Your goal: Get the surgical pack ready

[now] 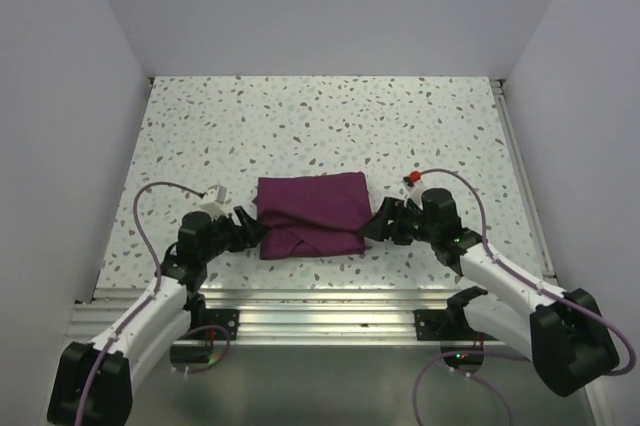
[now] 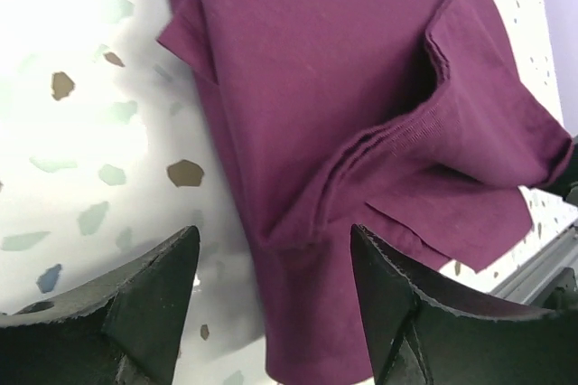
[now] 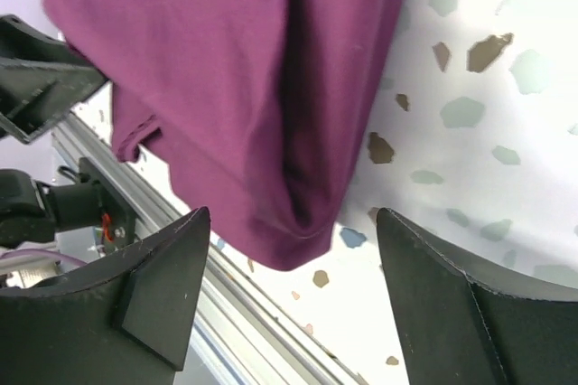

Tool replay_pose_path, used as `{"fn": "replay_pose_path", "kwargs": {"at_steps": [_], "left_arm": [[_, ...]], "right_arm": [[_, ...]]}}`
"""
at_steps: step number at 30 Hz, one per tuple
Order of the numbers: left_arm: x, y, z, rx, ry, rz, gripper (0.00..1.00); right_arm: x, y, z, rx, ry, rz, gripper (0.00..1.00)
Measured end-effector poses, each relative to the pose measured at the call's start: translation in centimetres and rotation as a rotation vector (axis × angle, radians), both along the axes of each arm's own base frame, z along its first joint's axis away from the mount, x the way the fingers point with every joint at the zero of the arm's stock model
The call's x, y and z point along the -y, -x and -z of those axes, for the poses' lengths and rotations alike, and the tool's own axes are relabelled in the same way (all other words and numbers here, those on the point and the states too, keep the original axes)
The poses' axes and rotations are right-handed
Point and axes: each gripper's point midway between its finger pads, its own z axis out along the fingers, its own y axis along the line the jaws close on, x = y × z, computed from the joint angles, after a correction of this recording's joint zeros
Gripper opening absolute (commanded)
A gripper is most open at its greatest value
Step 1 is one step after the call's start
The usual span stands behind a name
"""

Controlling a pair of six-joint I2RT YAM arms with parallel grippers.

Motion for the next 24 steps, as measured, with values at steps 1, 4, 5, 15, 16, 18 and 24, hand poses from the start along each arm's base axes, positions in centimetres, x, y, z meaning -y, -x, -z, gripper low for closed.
{"fn": "replay_pose_path", "kwargs": {"at_steps": [1, 4, 5, 15, 16, 18, 24], "left_arm": [[0.2, 0.3, 0.0, 0.004, 0.009, 0.007, 0.72], [0.7, 0.9, 0.1, 0.003, 0.031, 0.02, 0.69], [0.8, 1.0, 0.2, -0.003, 0.034, 0.022, 0.68], [1.9, 1.5, 1.8, -0.09, 0.075, 0.048, 0.26], [2.1, 1.5, 1.7, -0.091, 0.089, 0.053, 0.19], [2.5, 1.0, 1.3, -0.071, 0.108, 0.06, 0.04], [2.4, -0.1, 0.9, -0.035, 0.112, 0.035, 0.0]], "right_arm": [[-0.1, 0.1, -0.3, 0.004, -0.007, 0.0, 0.78], [-0.5, 0.4, -0.5, 0.007, -0.014, -0.012, 0.74], [-0.6, 0.6, -0.3, 0.0, -0.012, -0.018, 0.72], [-2.2, 1.8, 2.8, -0.1, 0.032, -0.063, 0.46], [-2.3, 1.7, 2.9, -0.103, 0.031, -0.065, 0.41], [-2.8, 1.4, 2.8, -0.101, 0.014, -0.066, 0.33], [-3.0, 0.2, 2.7, -0.104, 0.024, -0.044, 0.2]]}}
